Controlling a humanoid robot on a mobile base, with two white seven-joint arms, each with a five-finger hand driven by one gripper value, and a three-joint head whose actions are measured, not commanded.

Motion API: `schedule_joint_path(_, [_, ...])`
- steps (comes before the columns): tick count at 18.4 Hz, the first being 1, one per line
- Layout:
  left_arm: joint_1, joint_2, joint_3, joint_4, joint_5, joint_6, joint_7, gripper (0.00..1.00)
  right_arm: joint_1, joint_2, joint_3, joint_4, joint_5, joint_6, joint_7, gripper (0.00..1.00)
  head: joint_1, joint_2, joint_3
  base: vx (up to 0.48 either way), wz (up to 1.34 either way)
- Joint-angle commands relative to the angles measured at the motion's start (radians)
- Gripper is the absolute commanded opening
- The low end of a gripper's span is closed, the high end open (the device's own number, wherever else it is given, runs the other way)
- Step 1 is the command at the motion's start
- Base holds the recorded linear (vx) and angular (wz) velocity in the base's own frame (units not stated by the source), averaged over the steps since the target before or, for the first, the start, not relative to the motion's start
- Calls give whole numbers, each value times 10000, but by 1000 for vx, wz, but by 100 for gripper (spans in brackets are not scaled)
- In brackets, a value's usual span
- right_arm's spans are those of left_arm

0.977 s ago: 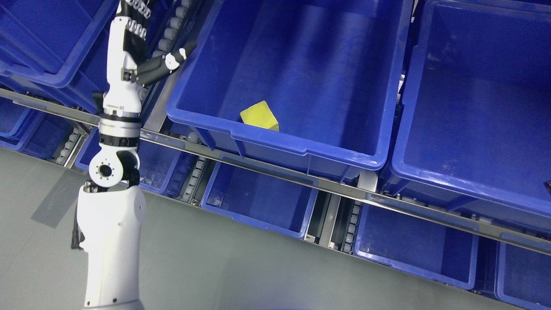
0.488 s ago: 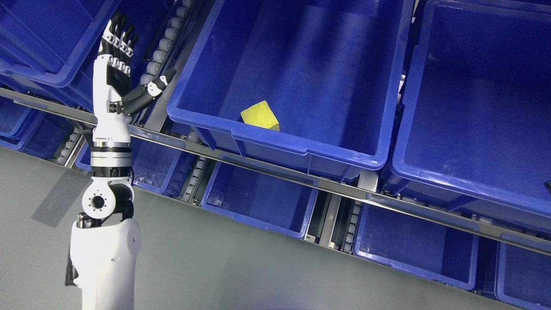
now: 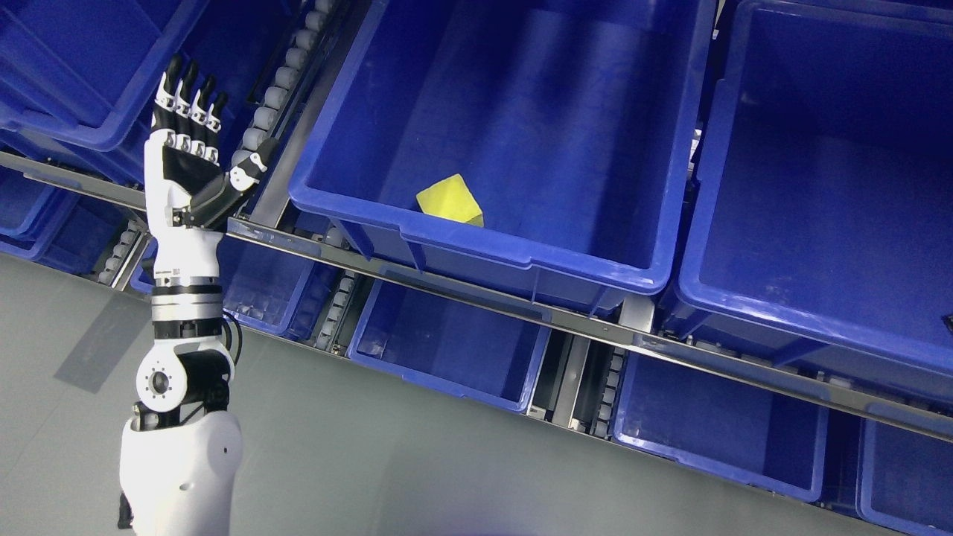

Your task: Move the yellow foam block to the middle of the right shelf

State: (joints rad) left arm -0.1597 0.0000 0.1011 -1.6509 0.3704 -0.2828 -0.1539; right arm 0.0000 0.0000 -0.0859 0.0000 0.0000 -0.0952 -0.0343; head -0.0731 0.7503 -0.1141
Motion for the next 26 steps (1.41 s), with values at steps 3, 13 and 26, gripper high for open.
schedule_joint_path(3, [952, 175, -965, 80, 944, -102, 81, 100, 15, -175, 0, -175, 31, 1, 6, 100, 0, 0, 0, 0, 0])
schedule_joint_path(13, [1827, 175, -246, -656, 944, -301, 66, 100, 15, -175, 0, -175, 31, 1, 6, 100, 0, 1, 0, 0, 0])
schedule_joint_path(26, [2164, 175, 1137, -672, 990, -347, 5, 100, 15, -175, 0, -175, 31, 1, 6, 100, 0, 1, 0, 0, 0])
